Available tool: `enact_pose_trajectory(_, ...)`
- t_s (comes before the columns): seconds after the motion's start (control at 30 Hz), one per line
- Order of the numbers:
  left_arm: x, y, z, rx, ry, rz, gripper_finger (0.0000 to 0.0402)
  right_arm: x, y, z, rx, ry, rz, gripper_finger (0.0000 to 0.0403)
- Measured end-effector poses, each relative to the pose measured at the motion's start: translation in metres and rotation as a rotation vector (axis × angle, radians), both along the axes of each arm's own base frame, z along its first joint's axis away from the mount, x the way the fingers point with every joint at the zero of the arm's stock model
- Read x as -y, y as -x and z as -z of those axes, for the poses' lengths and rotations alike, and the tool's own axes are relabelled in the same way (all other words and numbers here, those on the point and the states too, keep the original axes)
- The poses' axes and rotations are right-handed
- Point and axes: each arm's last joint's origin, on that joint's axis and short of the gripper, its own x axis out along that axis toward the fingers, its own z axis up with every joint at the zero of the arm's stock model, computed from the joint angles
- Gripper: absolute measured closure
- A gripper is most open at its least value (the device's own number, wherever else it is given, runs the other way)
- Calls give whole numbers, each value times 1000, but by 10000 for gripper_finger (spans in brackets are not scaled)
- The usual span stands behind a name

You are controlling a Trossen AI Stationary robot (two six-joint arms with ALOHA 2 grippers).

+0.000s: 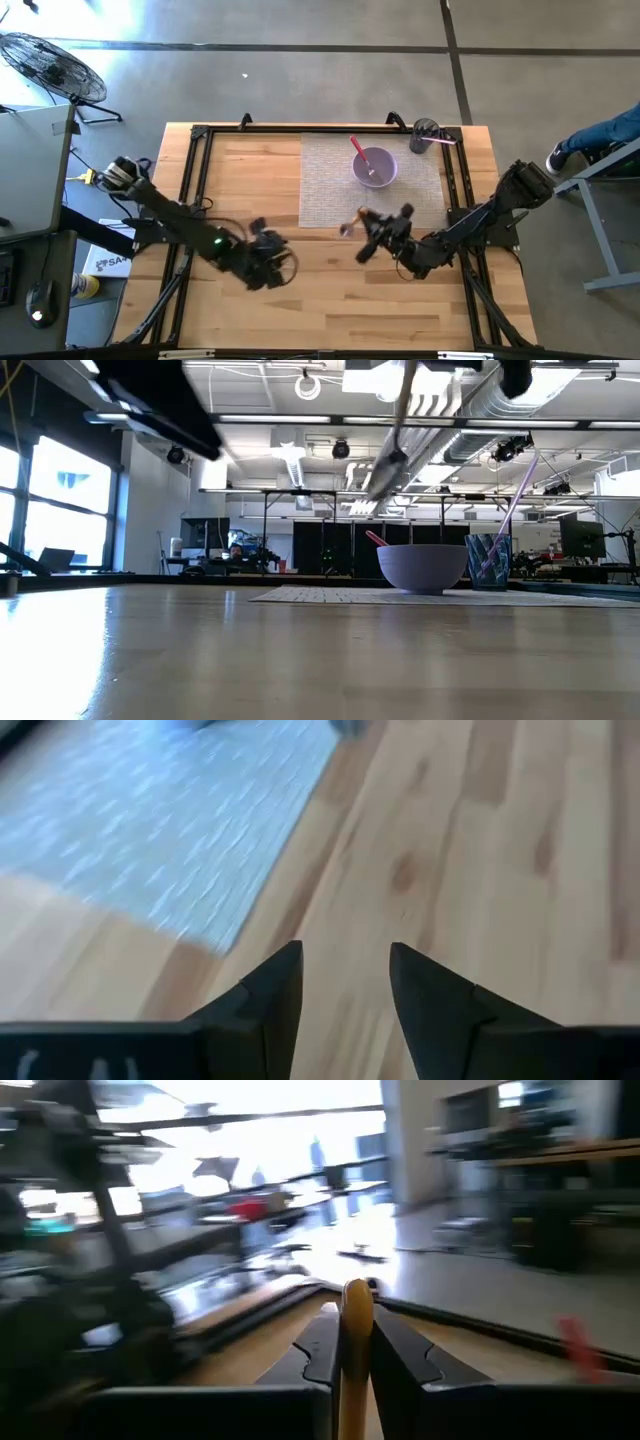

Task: Pick & Place Utensil
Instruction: Put the yellow spoon into the purple bowl

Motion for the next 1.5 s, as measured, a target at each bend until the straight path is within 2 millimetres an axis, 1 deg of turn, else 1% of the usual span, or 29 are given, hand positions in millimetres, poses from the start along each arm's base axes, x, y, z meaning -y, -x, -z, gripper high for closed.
enact_pose_trajectory(0.07, 9, 18, -2, -13, -23, -25, 252, 7, 0, 1, -20, -6, 116, 377)
enact_pose_trajectory(0.17, 26, 41, 0, 9, -44, -46, 252, 21, -2, 7, -9, -30, 205, 377)
enact_pose_trajectory(0.23, 36, 54, 2, 34, -50, -49, 252, 34, -3, 14, 12, -53, 259, 377)
enact_pose_trajectory(0.37, 54, 74, 6, 79, -57, -32, 252, 65, 1, 25, 84, -105, 382, 377)
enact_pose_trajectory(0.5, 65, 87, 6, 113, -68, 12, 252, 97, 16, 27, 202, -164, 471, 377)
enact_pose_trajectory(0.6, 67, 90, 6, 114, -71, 27, 252, 118, 33, 31, 269, -190, 537, 375)
enact_pose_trajectory(0.7, 68, 91, 6, 111, -72, 32, 252, 135, 49, 41, 325, -213, 595, 375)
enact_pose_trajectory(0.83, 68, 91, 6, 113, -79, 32, 252, 152, 65, 58, 405, -243, 616, 376)
enact_pose_trajectory(0.9, 67, 91, 6, 112, -89, 37, 252, 158, 71, 66, 457, -268, 607, 376)
enact_pose_trajectory(0.97, 67, 91, 6, 115, -92, 36, 252, 164, 75, 73, 474, -278, 617, 375)
enact_pose_trajectory(1.1, 67, 91, 5, 130, -104, 30, 252, 170, 78, 84, 462, -288, 622, 376)
enact_pose_trajectory(1.2, 67, 90, 5, 150, -118, 20, 252, 173, 73, 89, 432, -300, 615, 376)
enact_pose_trajectory(1.33, 67, 90, 4, 170, -122, 12, 252, 178, 68, 95, 382, -295, 652, 372)
enact_pose_trajectory(1.5, 67, 90, 4, 166, -118, 14, 252, 184, 64, 101, 370, -316, 641, 373)
